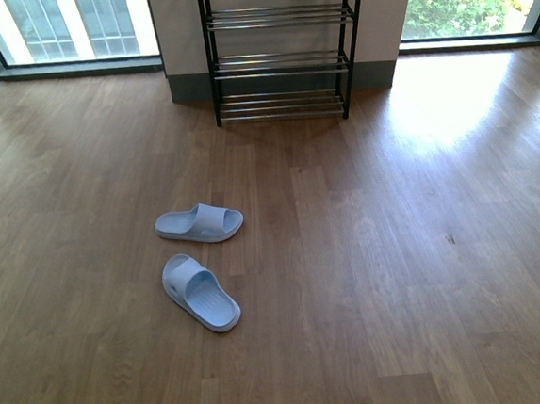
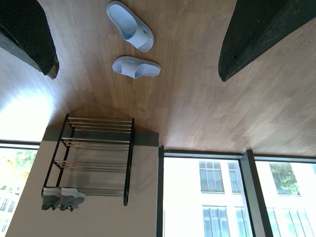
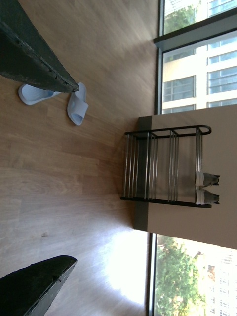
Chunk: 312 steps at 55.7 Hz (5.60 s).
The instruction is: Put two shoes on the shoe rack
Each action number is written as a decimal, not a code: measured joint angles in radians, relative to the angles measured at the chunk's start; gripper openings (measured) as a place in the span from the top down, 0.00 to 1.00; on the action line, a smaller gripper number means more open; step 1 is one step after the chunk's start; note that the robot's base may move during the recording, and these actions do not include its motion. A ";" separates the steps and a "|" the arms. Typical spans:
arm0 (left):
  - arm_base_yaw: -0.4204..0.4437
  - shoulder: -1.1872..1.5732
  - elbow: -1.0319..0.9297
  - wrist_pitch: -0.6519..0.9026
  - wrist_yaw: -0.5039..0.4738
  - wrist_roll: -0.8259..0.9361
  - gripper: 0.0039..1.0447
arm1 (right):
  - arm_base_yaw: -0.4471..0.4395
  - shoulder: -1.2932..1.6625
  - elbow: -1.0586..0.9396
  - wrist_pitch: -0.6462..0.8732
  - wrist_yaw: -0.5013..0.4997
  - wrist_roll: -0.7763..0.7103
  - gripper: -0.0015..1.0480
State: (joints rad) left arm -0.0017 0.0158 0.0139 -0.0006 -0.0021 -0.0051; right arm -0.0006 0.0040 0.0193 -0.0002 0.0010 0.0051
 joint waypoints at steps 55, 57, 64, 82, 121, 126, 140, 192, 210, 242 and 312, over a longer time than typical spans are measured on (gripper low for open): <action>0.000 0.000 0.000 0.000 0.001 0.000 0.09 | 0.000 -0.001 0.000 0.000 0.000 0.000 0.09; 0.000 0.000 0.000 0.000 0.001 0.000 0.09 | 0.000 -0.001 0.000 0.000 0.000 0.000 0.09; 0.000 0.000 0.000 0.000 0.001 0.000 0.09 | 0.000 -0.001 0.000 0.000 0.000 0.000 0.09; 0.000 0.000 0.000 0.000 0.001 0.000 0.09 | 0.000 -0.001 0.000 0.000 0.000 0.000 0.09; 0.000 0.000 0.000 0.000 0.002 0.000 0.09 | 0.000 -0.001 0.000 0.000 0.000 0.000 0.09; 0.000 0.000 0.000 0.000 0.002 0.000 0.09 | 0.000 -0.001 0.000 0.000 0.000 0.000 0.09; 0.000 0.000 0.000 0.000 0.002 0.001 0.09 | 0.000 -0.001 0.000 0.000 0.000 0.000 0.09; 0.000 0.000 0.000 0.000 0.002 0.000 0.09 | 0.000 0.000 0.000 0.000 0.003 0.000 0.09; 0.000 0.000 0.000 0.000 0.002 0.001 0.09 | 0.000 0.000 0.000 0.000 0.003 0.000 0.09; 0.000 0.000 0.000 0.000 0.002 0.001 0.09 | -0.013 0.124 0.030 -0.070 0.043 -0.009 0.09; 0.000 0.000 0.000 0.000 0.002 0.000 0.09 | 0.014 2.740 0.941 0.769 -0.147 -0.416 0.09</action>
State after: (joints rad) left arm -0.0017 0.0158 0.0139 -0.0006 -0.0002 -0.0048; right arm 0.0135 2.7441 0.9607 0.7685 -0.1463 -0.4110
